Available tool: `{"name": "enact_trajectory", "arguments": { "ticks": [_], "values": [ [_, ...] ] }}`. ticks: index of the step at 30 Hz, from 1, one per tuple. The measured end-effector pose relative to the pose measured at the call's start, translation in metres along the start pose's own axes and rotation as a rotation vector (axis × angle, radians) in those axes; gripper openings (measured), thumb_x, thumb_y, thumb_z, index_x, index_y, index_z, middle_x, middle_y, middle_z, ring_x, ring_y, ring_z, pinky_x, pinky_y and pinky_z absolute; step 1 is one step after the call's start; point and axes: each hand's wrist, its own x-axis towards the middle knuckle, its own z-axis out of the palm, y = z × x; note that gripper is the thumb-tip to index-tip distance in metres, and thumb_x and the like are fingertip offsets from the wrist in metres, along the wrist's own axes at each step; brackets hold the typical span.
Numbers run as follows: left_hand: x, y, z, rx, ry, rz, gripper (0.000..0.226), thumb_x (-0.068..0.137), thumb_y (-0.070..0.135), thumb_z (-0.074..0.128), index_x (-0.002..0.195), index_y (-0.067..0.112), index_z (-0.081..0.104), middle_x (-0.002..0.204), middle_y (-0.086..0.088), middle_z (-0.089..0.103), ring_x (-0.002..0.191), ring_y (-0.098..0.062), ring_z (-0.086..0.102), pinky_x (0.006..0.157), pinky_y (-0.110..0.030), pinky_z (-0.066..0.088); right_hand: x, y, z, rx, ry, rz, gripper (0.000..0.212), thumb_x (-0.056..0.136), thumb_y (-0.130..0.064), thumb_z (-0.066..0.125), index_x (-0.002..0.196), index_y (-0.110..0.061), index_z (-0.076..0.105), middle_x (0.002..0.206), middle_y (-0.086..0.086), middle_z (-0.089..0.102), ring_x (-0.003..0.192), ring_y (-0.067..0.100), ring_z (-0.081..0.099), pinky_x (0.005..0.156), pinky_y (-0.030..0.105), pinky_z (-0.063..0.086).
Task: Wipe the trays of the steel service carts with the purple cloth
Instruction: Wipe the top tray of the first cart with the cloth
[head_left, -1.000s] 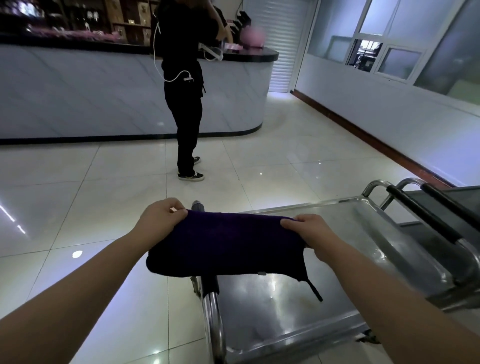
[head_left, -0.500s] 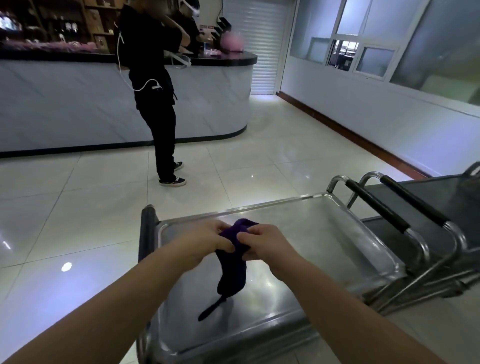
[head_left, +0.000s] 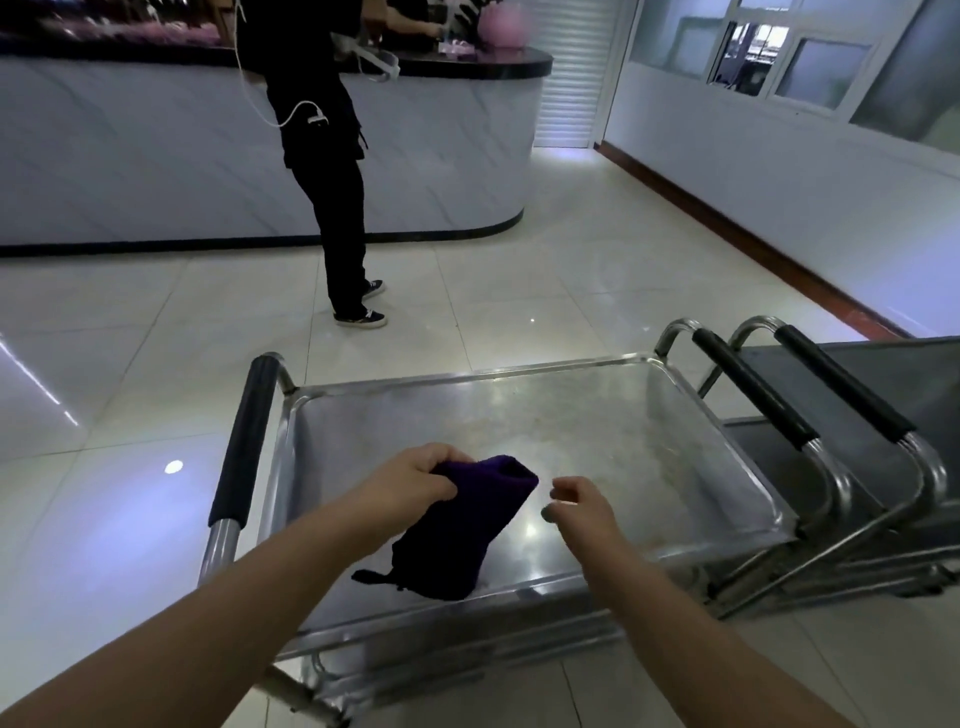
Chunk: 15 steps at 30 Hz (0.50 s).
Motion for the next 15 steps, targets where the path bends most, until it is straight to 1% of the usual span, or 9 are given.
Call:
{"name": "enact_trajectory", "arguments": {
  "ticks": [2,3,5,6,8,9,11,13,15],
  "values": [
    [-0.004,-0.008,-0.001,-0.041,-0.021,-0.005,0.028,0.091,-0.001,0.048,0.107,0.016,0.062,0.098,-0.006,0.066,0.089,-0.019,0.064,0.069,-0.024,0.051,0.010,0.015,0.004,0.089,-0.123,0.056,0.052,0.084,0.011,0.049,0.132,-0.010,0.047,0.126,0.004,0.057,0.110,0.022,0.053,0.090,0.034,0.042],
    [-0.007,-0.012,-0.003,-0.079,-0.019,-0.011,0.029,0.090,-0.003,0.047,0.105,0.015,0.063,0.096,-0.006,0.066,0.088,-0.019,0.064,0.070,-0.025,0.050,0.014,0.020,0.008,0.142,-0.194,0.056,0.056,0.082,0.016,0.046,0.131,-0.010,0.050,0.123,0.005,0.060,0.109,0.021,0.054,0.091,0.033,0.043],
    [-0.014,-0.024,-0.007,-0.169,0.004,-0.034,0.031,0.089,-0.007,0.045,0.104,0.012,0.065,0.094,-0.007,0.066,0.089,-0.020,0.062,0.075,-0.028,0.050,0.017,0.024,0.017,0.186,-0.301,0.037,0.049,0.080,0.019,0.048,0.116,-0.012,0.061,0.106,0.003,0.069,0.102,0.019,0.059,0.091,0.032,0.044],
    [-0.018,-0.032,-0.009,-0.204,0.037,-0.058,0.032,0.089,-0.008,0.045,0.105,0.012,0.065,0.094,-0.008,0.066,0.090,-0.021,0.062,0.077,-0.029,0.051,0.019,0.026,0.022,0.172,-0.333,0.034,0.043,0.082,0.016,0.052,0.110,-0.013,0.064,0.103,0.003,0.070,0.104,0.020,0.060,0.094,0.035,0.045],
    [-0.024,-0.058,-0.013,-0.232,0.144,-0.130,0.032,0.089,-0.008,0.046,0.104,0.012,0.065,0.097,-0.010,0.067,0.092,-0.023,0.063,0.081,-0.032,0.054,0.021,0.032,0.033,0.080,-0.382,0.021,0.031,0.086,0.007,0.058,0.110,-0.011,0.065,0.107,0.008,0.071,0.110,0.026,0.061,0.100,0.041,0.046],
    [-0.027,-0.076,-0.013,-0.207,0.213,-0.174,0.030,0.089,-0.008,0.047,0.102,0.013,0.064,0.098,-0.011,0.066,0.092,-0.022,0.064,0.081,-0.032,0.055,0.022,0.034,0.039,0.019,-0.396,0.013,0.027,0.088,0.002,0.059,0.112,-0.009,0.064,0.107,0.009,0.071,0.108,0.027,0.062,0.098,0.041,0.049],
    [-0.032,-0.114,-0.010,-0.039,0.314,-0.242,0.025,0.086,-0.005,0.053,0.096,0.016,0.062,0.095,-0.008,0.065,0.089,-0.020,0.064,0.080,-0.033,0.056,0.023,0.034,0.053,-0.103,-0.386,-0.004,0.017,0.091,-0.005,0.058,0.107,-0.007,0.063,0.101,0.009,0.070,0.098,0.025,0.065,0.086,0.038,0.054],
    [-0.037,-0.146,-0.001,0.166,0.291,-0.306,0.018,0.083,0.004,0.058,0.091,0.020,0.057,0.090,0.000,0.061,0.083,-0.011,0.060,0.074,-0.028,0.054,0.023,0.028,0.071,-0.290,-0.342,-0.101,0.009,0.092,-0.012,0.057,0.100,-0.010,0.060,0.095,0.004,0.066,0.089,0.021,0.064,0.075,0.031,0.053],
    [-0.039,-0.167,0.008,0.287,0.265,-0.338,0.015,0.083,0.011,0.058,0.090,0.023,0.051,0.089,0.006,0.057,0.080,-0.006,0.055,0.069,-0.021,0.049,0.024,0.018,0.091,-0.514,-0.290,-0.256,0.009,0.092,-0.019,0.058,0.100,-0.017,0.056,0.091,-0.006,0.060,0.084,0.014,0.059,0.065,0.023,0.046]
  ]
}}
